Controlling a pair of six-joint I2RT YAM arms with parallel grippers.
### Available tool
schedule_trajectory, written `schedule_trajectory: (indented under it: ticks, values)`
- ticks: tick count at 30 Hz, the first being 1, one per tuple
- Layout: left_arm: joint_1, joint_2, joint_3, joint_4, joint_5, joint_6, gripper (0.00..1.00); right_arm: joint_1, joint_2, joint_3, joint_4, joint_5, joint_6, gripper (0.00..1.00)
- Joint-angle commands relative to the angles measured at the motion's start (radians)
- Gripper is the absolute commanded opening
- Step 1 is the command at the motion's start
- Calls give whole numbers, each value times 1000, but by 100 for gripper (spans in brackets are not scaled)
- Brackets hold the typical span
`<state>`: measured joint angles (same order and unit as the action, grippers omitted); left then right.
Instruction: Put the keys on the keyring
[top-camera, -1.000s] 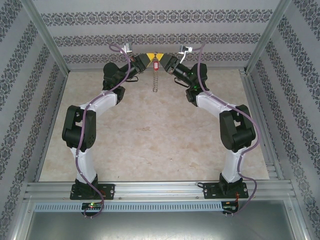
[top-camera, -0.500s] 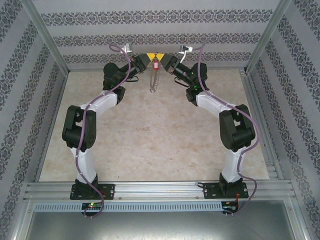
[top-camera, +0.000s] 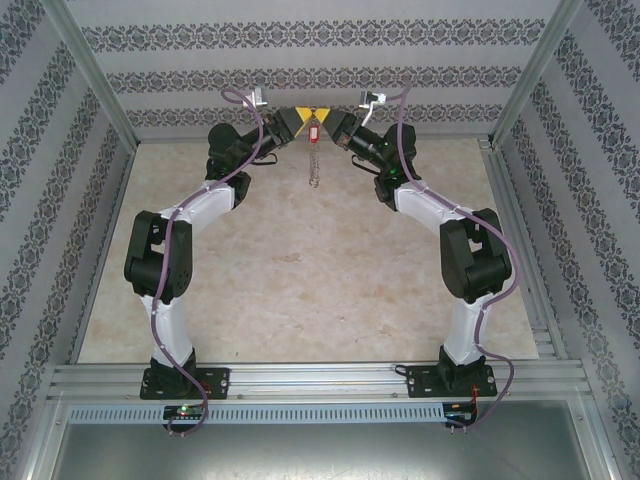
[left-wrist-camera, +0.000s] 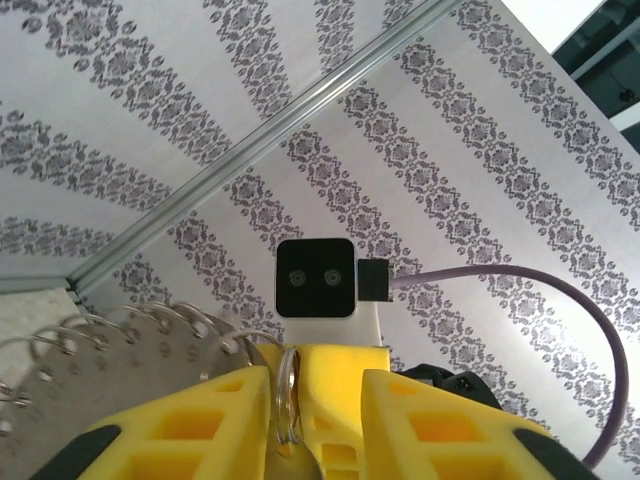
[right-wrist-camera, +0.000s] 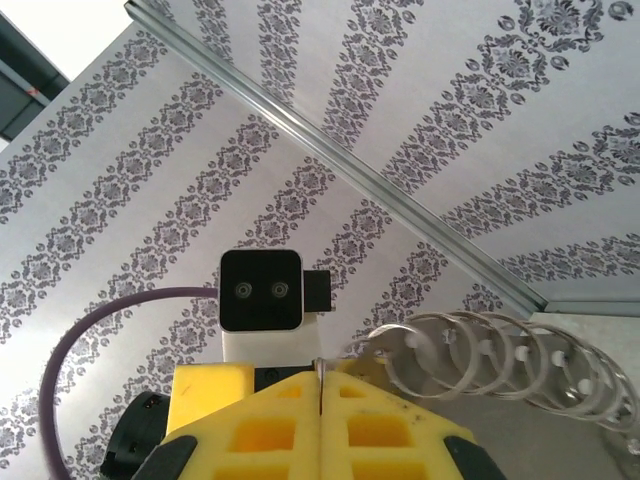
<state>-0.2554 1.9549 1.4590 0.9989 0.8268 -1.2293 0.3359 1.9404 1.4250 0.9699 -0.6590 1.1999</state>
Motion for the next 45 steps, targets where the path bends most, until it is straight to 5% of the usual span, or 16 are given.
schedule_trajectory:
  ticks: [1,8,18,24,45]
  values:
    - [-1,-43,34,-41,37,64,34,-16,-1,14,29,-36,-22,0]
    - [35,-54,51,-147,94,133,40,-30,2,23,-3,-98,-34,0]
    - [63,-72,224,-641,269,466,43,-31,2,27,-50,-200,-82,0]
    - [62,-70,279,-794,309,571,42,-31,8,22,-56,-212,-88,0]
    - [71,-40,281,-825,299,594,39,-32,-6,-4,-57,-214,-97,0]
